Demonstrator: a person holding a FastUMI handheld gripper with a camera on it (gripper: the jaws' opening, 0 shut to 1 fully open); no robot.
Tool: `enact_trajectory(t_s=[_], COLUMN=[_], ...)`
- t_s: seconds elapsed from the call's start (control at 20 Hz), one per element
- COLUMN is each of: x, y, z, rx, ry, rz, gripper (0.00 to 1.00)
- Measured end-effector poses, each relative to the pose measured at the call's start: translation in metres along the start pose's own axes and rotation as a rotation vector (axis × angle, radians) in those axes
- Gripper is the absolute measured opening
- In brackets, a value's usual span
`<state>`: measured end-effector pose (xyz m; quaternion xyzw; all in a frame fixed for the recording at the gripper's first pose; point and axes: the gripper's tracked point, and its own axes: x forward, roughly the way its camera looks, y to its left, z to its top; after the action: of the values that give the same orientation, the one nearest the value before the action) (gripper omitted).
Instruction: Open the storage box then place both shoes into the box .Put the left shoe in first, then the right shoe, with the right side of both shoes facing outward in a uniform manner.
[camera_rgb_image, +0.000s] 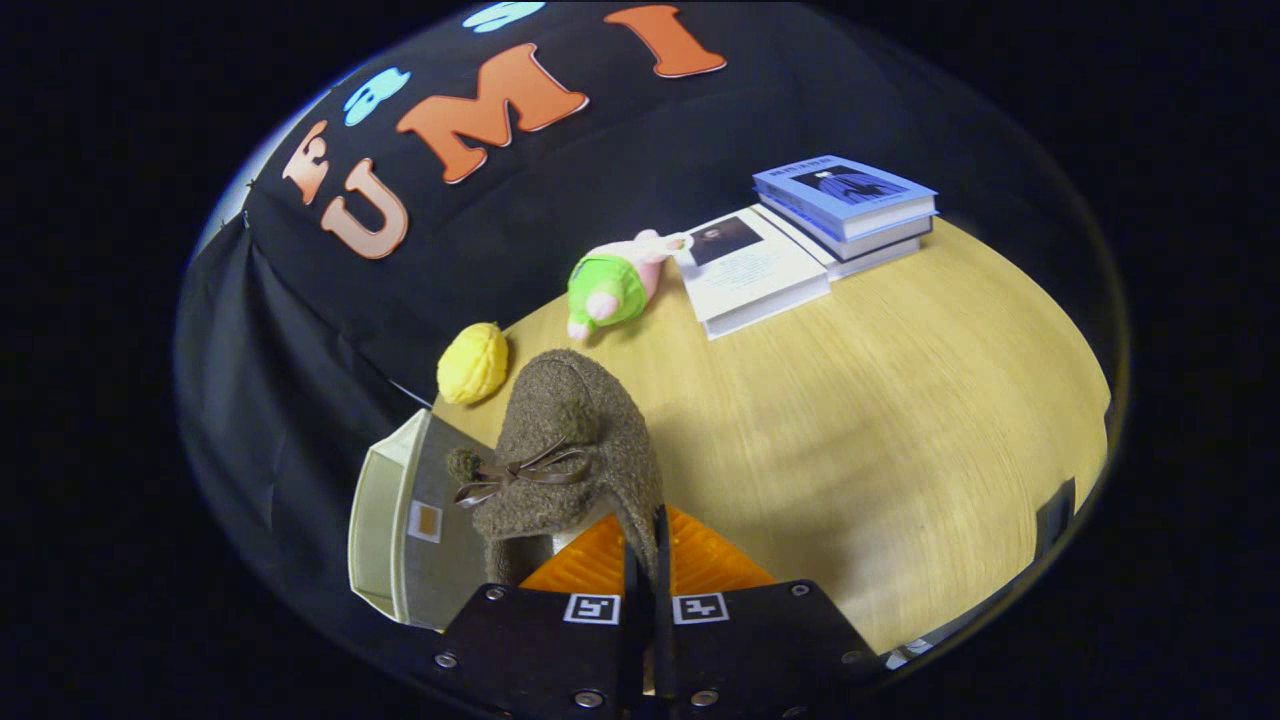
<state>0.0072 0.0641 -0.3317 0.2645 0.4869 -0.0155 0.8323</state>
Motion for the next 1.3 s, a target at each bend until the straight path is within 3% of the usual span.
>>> enact_trajectory(t_s=[0.65,0.95,1.3], x=[-0.007,0.026,0.061], y=[0.189,0.223,0.223], z=[-0.008,-0.033,-0.077], rx=[-0.148,-0.146,-0.178], ry=[0.013,0.061,0.144], rz=[0.185,0.155,0.099], gripper=[0.05,0.05,0.06])
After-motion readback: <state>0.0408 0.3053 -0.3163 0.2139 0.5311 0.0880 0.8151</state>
